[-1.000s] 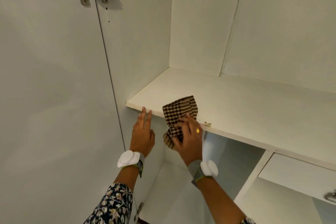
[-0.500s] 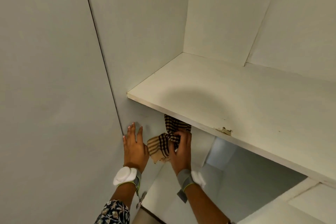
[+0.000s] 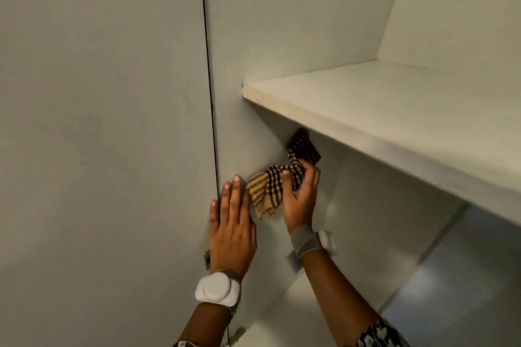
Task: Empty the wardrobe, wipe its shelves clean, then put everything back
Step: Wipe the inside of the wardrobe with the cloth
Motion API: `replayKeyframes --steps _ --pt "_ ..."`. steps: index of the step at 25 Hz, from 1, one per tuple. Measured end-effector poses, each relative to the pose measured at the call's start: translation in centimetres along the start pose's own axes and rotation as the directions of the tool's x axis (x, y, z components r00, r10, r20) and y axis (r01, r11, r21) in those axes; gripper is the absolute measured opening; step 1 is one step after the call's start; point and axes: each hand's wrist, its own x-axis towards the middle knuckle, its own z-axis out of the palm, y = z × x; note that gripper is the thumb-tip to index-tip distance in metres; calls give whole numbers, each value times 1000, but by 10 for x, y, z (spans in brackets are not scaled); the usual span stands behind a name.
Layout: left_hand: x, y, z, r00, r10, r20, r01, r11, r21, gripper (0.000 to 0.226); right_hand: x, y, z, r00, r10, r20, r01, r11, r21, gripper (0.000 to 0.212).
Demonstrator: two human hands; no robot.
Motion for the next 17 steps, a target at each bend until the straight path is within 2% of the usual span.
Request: replayKeyframes --steps 2,5,8,11,15,17 --pt "-4 -4 25 996 34 -84 -31 999 35 64 9 26 17 997 -71 26 72 997 -13 41" --pt "-16 -8 59 981 78 -180 -58 992 116 65 13 60 35 974 -224 -35 223 974 -35 51" --pt "-30 -15 89 937 149 -317 -94 979 181 63 11 94 39 918 -392 -51 385 916 -109 56" --pt "-33 -21 100 883 212 -419 -117 963 241 63 8 115 39 867 -498 -22 492 861 -126 62" --pt "-41 -28 108 849 296 -437 -146 927 345 58 -23 144 37 817 -568 96 576 808 -123 62" --pt "-43 -33 109 846 313 -431 -176 928 328 54 -37 153 41 796 -585 155 603 787 -129 59"
